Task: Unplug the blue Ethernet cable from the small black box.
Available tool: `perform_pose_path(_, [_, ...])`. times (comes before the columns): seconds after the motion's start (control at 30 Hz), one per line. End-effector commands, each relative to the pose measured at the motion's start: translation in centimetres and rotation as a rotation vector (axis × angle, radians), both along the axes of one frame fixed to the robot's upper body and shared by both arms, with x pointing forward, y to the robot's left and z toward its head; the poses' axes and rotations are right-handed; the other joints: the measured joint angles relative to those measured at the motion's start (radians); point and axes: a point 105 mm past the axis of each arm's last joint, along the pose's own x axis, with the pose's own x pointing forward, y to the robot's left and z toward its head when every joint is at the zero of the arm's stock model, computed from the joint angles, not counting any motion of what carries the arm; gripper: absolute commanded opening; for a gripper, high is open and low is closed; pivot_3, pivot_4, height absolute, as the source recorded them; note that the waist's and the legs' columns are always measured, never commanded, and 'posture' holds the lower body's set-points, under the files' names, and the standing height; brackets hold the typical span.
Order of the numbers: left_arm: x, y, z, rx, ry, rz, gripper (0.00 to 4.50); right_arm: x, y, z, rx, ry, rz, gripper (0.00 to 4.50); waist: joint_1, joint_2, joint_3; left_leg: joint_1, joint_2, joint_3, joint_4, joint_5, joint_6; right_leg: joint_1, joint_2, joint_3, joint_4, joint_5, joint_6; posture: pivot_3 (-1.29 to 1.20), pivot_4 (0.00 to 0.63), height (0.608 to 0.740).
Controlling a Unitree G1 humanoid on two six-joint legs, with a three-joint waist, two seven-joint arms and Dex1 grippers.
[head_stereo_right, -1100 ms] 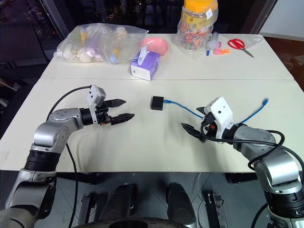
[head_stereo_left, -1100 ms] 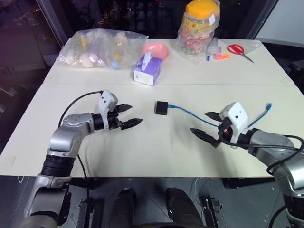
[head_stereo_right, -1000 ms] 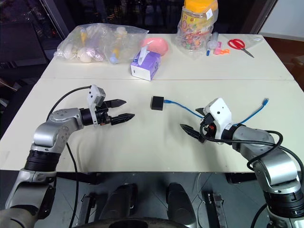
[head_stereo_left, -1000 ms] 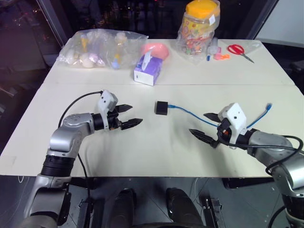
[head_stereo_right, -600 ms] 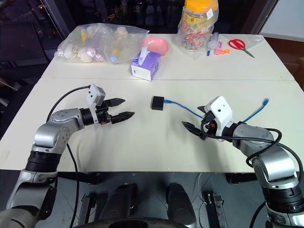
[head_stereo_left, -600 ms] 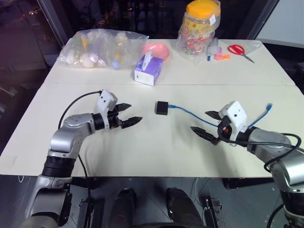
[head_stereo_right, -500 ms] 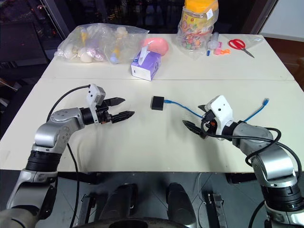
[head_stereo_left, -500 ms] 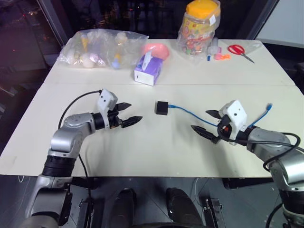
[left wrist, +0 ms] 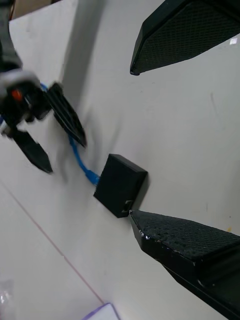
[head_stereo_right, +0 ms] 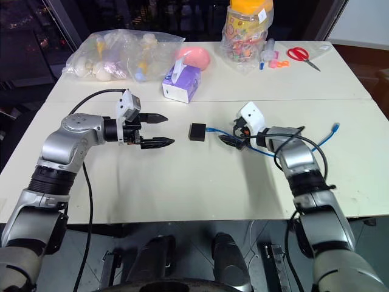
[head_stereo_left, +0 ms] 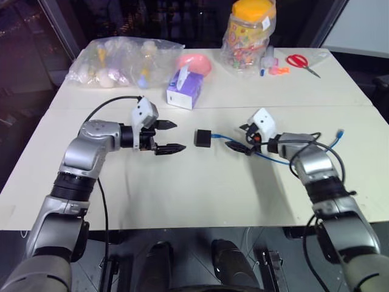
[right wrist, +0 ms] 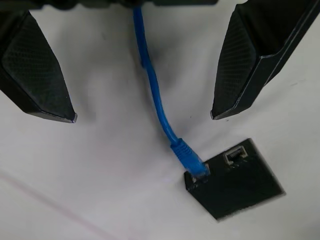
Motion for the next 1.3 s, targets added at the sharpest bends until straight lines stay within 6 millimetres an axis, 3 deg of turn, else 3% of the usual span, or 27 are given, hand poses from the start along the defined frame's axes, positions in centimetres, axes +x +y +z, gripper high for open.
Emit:
perform_pose_path(0.03, [-0.3, 0.6, 1.1, -0.006, -0.052, 0.018, 4.47, 0.7, 1.3, 0.1, -0.007, 0.010, 0.091, 4.50, -0.001, 0.000, 0.000, 0.000, 0.000, 0.000, 0.000, 0.000, 0.000, 0.000, 0.000, 0.000, 0.000, 0.000, 0.000, 0.00, 0.150, 0.739])
perform_pose_path(0.23, [-1.0, 2.3, 0.3, -0.005, -0.029, 0.095, 4.47, 1.9, 3.5, -1.2, -0.101, 0.009, 0.137, 4.50, -0.028, 0.000, 0.000, 0.003, 0.000, 0.000, 0.000, 0.000, 0.000, 0.001, 0.000, 0.000, 0.004, 0.000, 0.000, 0.00, 0.150, 0.739])
perform_pose_path(0.3, [-1.2, 2.6, 0.2, -0.003, -0.027, 0.108, 4.50, 2.1, 4.0, -1.0, -0.094, -0.005, 0.148, 3.98, -0.029, 0.000, 0.000, 0.007, 0.000, 0.000, 0.000, 0.000, 0.000, 0.003, 0.000, 0.001, 0.007, 0.000, 0.000, 0.00, 0.150, 0.739])
perform_pose_path(0.57, [-1.0, 3.2, 0.0, 0.004, -0.025, 0.136, 4.50, 2.0, 4.5, -0.9, -0.107, -0.009, 0.188, 0.06, -0.028, 0.000, 0.000, 0.014, 0.000, 0.000, 0.002, 0.000, -0.001, 0.010, 0.001, 0.002, 0.010, 0.000, -0.001, 0.00, 0.150, 0.739])
perform_pose_path(0.63, [-0.8, 3.1, -0.1, 0.004, -0.025, 0.136, 4.50, 2.1, 4.6, -0.8, -0.123, -0.023, 0.191, 0.06, -0.027, 0.000, 0.000, 0.014, 0.000, 0.000, 0.002, 0.000, -0.001, 0.010, 0.001, 0.002, 0.010, -0.001, -0.001, 0.00, 0.150, 0.739])
perform_pose_path(0.77, [0.9, 3.0, 0.3, -0.103, -0.010, 0.177, 4.50, 2.7, 4.1, 3.1, -0.360, -0.424, 0.263, 0.06, -0.021, 0.000, 0.000, 0.013, 0.000, -0.001, 0.002, 0.000, -0.001, 0.008, 0.001, 0.001, 0.010, -0.001, 0.000, 0.00, 0.150, 0.739])
perform_pose_path(0.87, [2.2, 2.5, 1.9, -0.302, 0.098, 0.152, 4.50, 1.2, 4.8, 7.0, -0.404, -0.757, 0.295, 0.06, -0.013, 0.000, 0.000, 0.010, -0.001, 0.000, 0.002, 0.001, -0.001, 0.006, 0.000, 0.001, 0.010, -0.001, 0.000, 0.00, 0.150, 0.739])
perform_pose_path(0.93, [3.1, 2.0, 2.1, -0.350, 0.130, 0.132, 4.50, -0.1, 5.1, 8.4, -0.391, -0.860, 0.296, 0.06, -0.018, 0.000, 0.000, 0.008, -0.001, 0.000, 0.001, 0.001, -0.001, 0.003, 0.000, 0.001, 0.010, -0.001, 0.001, 0.00, 0.150, 0.739])
perform_pose_path(1.17, [6.2, -1.4, 3.7, -0.527, 0.208, 0.071, 4.50, -3.0, 5.0, 10.7, -0.359, -0.994, 0.251, 0.06, -0.024, -0.001, 0.001, 0.008, -0.001, 0.000, 0.001, 0.001, -0.001, 0.003, 0.000, 0.001, 0.010, -0.001, 0.001, 0.00, 0.150, 0.739])
perform_pose_path(1.3, [6.4, -3.4, 4.9, -0.662, 0.314, -0.015, 4.50, -3.6, 5.0, 11.8, -0.352, -1.025, 0.218, 0.06, -0.023, -0.002, 0.001, 0.008, -0.002, 0.000, 0.001, 0.001, -0.001, 0.003, 0.000, 0.001, 0.010, -0.001, 0.001, 0.00, 0.150, 0.739])
